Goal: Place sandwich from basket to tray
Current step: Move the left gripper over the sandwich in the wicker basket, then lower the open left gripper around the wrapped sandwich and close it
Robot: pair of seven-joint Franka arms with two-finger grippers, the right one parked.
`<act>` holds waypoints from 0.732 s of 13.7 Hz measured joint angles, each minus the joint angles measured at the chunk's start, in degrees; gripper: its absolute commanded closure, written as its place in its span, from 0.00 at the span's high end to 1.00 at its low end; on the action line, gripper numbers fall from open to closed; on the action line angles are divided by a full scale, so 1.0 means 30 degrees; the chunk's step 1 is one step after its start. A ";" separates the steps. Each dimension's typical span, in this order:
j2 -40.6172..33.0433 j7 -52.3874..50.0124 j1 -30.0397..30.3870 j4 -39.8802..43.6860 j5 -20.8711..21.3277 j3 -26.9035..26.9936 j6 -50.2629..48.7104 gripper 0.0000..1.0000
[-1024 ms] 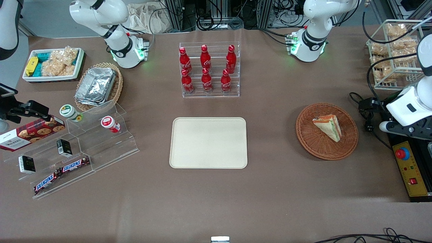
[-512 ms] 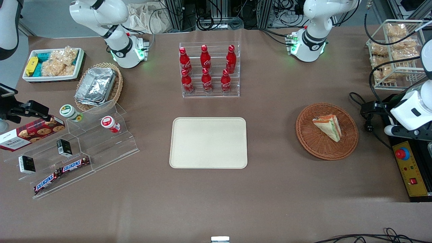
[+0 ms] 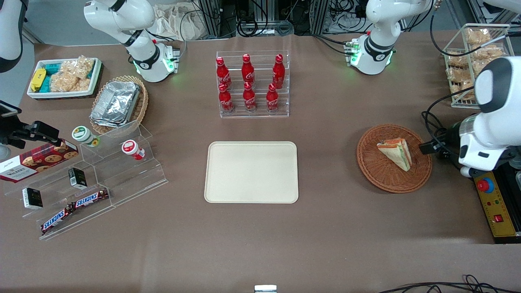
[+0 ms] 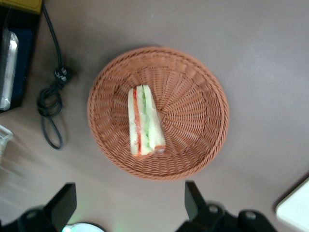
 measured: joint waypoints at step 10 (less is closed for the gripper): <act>-0.0311 -0.6355 0.0050 -0.6825 -0.0019 0.0876 0.7326 1.00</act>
